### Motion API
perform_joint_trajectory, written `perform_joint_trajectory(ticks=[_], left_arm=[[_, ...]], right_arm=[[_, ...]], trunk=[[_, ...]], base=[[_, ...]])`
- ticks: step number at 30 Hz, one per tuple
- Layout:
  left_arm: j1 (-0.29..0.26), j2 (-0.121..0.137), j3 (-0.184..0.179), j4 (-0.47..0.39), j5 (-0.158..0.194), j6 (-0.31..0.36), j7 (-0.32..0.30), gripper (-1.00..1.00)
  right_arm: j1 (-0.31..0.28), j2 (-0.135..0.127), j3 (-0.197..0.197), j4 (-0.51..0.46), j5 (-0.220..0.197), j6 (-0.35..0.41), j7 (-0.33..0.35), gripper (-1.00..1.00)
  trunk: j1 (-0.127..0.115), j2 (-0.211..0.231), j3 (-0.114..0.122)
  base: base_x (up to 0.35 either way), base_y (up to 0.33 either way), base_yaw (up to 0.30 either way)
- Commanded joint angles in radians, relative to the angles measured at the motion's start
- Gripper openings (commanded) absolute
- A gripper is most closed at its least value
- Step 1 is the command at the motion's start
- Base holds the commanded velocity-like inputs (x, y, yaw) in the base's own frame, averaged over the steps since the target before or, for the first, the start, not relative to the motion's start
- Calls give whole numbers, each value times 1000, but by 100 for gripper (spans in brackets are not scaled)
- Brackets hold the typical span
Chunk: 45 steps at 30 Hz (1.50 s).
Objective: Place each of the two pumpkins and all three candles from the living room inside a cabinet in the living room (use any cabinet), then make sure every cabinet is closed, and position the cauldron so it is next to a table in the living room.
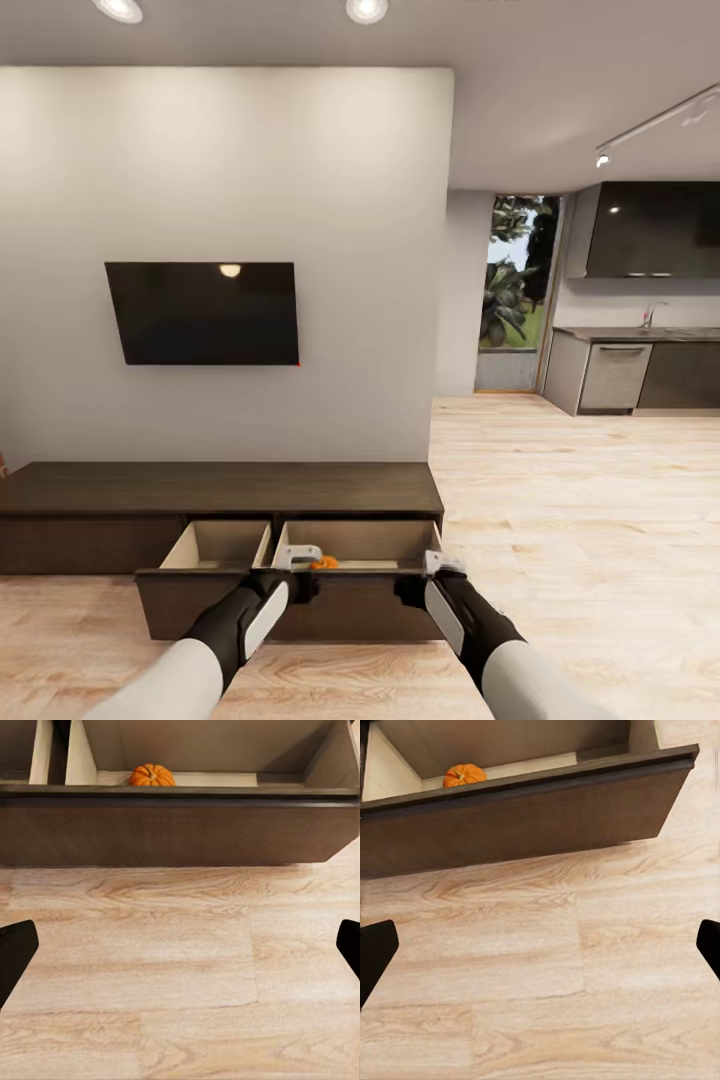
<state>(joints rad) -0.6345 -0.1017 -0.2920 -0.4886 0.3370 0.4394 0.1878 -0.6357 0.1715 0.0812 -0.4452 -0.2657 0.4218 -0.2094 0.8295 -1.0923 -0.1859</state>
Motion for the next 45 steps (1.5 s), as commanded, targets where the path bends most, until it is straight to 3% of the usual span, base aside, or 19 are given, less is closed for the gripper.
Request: perform_joint_trajectory(ticks=[1, 6, 17, 23, 34, 45], left_arm=[[1, 1, -8, 17, 10, -48, 10, 100], [6, 4, -6, 46, 12, -102, 9, 100], [8, 6, -6, 77, 11, -222, 10, 100], [29, 5, -8, 100, 9, -293, 16, 100], [60, 8, -10, 106, 7, -410, 10, 100], [69, 8, -11, 97, 8, -439, 8, 100]], right_arm=[[14, 0, 9, 4, -8, -27, -9, 100], [47, -2, 8, 11, -6, -130, -8, 100], [82, -5, 6, 12, -3, -215, -8, 100], [101, -7, 6, 13, -1, -279, -8, 100], [112, -7, 6, 13, 0, -292, -8, 100], [114, -7, 6, 13, 0, -293, -8, 100]], trunk=[[-4, 6, 2], [-23, 41, 17], [-65, 118, 52], [-65, 118, 52], [-65, 118, 52], [-65, 118, 52]], base=[[-3, 0, 0], [-1, 0, 0], [0, 0, 0], [0, 0, 0], [-105, 0, 0], [-173, 0, 0]])
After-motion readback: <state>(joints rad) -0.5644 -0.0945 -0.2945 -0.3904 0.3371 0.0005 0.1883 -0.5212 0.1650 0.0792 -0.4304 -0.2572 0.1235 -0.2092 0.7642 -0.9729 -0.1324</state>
